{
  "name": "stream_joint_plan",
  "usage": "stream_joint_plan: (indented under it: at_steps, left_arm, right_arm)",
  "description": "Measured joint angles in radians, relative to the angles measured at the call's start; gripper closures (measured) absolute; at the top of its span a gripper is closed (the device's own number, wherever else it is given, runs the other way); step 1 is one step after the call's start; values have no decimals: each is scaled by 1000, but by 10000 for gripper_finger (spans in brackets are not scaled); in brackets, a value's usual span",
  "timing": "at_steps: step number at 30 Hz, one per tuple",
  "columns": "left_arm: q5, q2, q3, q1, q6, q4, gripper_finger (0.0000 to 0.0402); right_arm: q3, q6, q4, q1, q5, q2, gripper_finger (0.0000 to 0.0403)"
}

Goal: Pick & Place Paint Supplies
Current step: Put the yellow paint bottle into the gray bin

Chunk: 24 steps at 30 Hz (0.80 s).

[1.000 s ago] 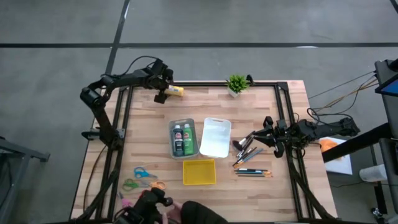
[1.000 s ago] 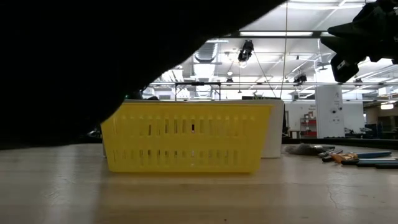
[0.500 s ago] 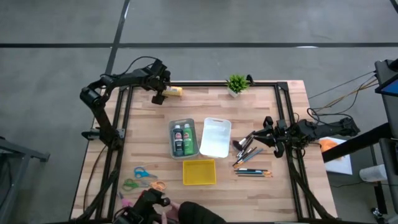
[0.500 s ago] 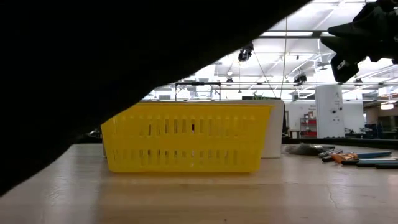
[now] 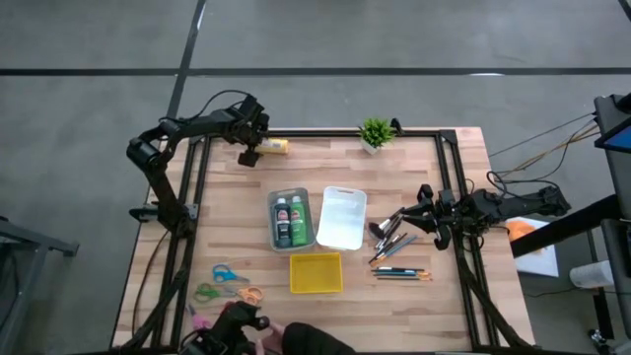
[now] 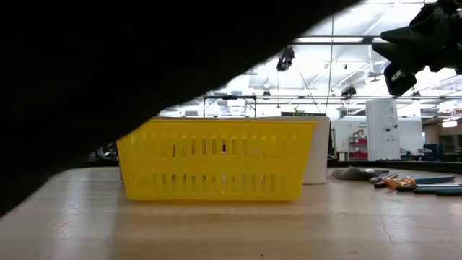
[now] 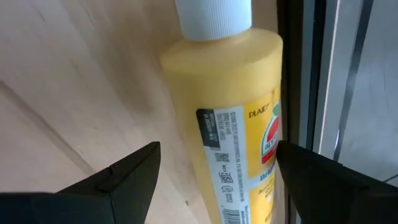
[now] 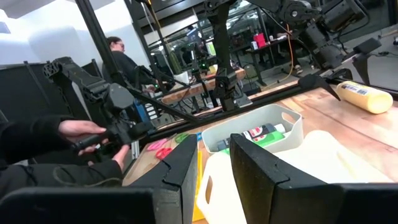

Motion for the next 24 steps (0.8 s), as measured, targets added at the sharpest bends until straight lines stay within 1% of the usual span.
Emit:
stream_joint_plan:
  at_steps: [5,8,15,24]
  left_arm:
    - [46,0,0,0,9,-6,84]
    - [55,0,0,0,21,-19,84]
    - [62,-2,0,0,107,-83,84]
    - [144,-3,0,-18,207,-210,84]
  right_arm:
    - [0,0,0,0,0,0,309]
    - [0,0,0,0,0,0,309]
    - [0,0,0,0,0,0,309]
    - [0,0,0,0,0,0,309]
